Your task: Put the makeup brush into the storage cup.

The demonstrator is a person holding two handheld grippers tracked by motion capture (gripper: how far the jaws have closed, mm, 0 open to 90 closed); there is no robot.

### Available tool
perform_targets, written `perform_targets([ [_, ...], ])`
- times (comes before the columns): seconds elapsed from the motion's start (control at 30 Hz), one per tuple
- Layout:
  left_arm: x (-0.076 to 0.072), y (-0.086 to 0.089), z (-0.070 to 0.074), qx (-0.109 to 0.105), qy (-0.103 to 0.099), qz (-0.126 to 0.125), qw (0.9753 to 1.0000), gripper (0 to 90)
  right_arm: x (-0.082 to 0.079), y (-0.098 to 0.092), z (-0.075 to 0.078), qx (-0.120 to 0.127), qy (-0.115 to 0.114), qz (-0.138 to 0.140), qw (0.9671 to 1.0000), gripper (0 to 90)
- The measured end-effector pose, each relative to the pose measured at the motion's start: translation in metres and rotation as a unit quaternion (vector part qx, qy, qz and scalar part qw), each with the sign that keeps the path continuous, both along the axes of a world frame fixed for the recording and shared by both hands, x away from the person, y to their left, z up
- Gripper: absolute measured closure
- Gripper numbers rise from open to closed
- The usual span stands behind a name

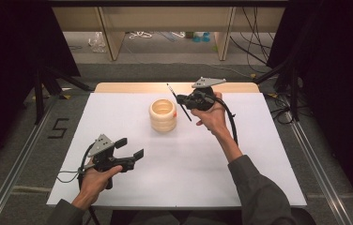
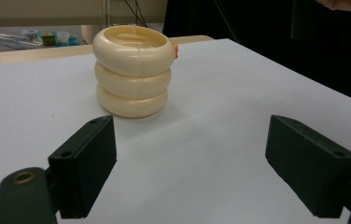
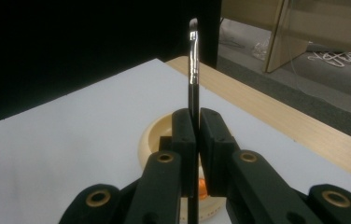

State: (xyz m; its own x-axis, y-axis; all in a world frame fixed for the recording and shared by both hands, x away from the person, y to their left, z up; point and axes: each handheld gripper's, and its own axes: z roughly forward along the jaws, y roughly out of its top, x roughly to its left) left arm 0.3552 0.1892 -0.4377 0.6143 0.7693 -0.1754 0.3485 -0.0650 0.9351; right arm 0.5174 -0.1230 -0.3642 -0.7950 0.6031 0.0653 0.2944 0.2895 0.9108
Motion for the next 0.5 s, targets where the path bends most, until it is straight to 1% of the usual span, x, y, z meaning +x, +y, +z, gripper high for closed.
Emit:
perform_targets([
  [0.07, 0.001, 0.001, 0.0, 0.004, -0.004, 0.001, 1.0, 16.0, 0.002, 0.002, 0.001, 0.004, -0.001, 0.0, 1.0, 85.8],
  [0.1, 0.0, 0.0, 0.0, 0.003, -0.003, 0.003, 1.0, 16.0, 0.003, 0.004, 0.001, 0.009, 0.002, 0.002, 1.0, 85.8],
  [0.17, 0.0, 0.0, 0.0, 0.0, 0.001, 0.003, 1.0, 16.0, 0.005, 0.006, 0.001, 0.007, -0.004, -0.004, 1.0, 85.8],
  [0.2, 0.0, 0.0, 0.0, -0.001, 0.003, 0.003, 1.0, 16.0, 0.006, 0.006, 0.001, 0.009, -0.001, 0.0, 1.0, 85.8],
  [0.23, 0.0, 0.0, 0.0, 0.001, 0.002, 0.002, 1.0, 16.0, 0.007, 0.007, 0.002, 0.012, -0.001, -0.001, 0.9999, 85.8],
  [0.27, 0.0, 0.0, 0.0, 0.001, 0.002, 0.002, 1.0, 16.0, 0.008, 0.007, 0.002, 0.01, -0.004, -0.002, 0.9999, 85.8],
  [0.33, -0.001, -0.001, 0.0, -0.006, 0.01, 0.0, 0.9999, 16.0, 0.01, 0.01, 0.002, 0.011, -0.003, -0.003, 0.9999, 85.8],
  [0.4, -0.001, -0.001, 0.0, -0.006, 0.009, -0.002, 0.9999, 16.0, 0.011, 0.012, 0.002, 0.013, -0.005, -0.004, 0.9999, 85.8],
  [0.43, -0.001, -0.001, 0.0, -0.005, 0.008, 0.002, 1.0, 16.0, 0.014, 0.013, 0.002, 0.015, 0.0, -0.004, 0.9999, 85.8],
  [0.5, -0.001, -0.001, 0.0, -0.004, 0.007, 0.002, 1.0, 16.0, 0.016, 0.014, 0.002, 0.015, -0.002, -0.006, 0.9999, 85.8],
])
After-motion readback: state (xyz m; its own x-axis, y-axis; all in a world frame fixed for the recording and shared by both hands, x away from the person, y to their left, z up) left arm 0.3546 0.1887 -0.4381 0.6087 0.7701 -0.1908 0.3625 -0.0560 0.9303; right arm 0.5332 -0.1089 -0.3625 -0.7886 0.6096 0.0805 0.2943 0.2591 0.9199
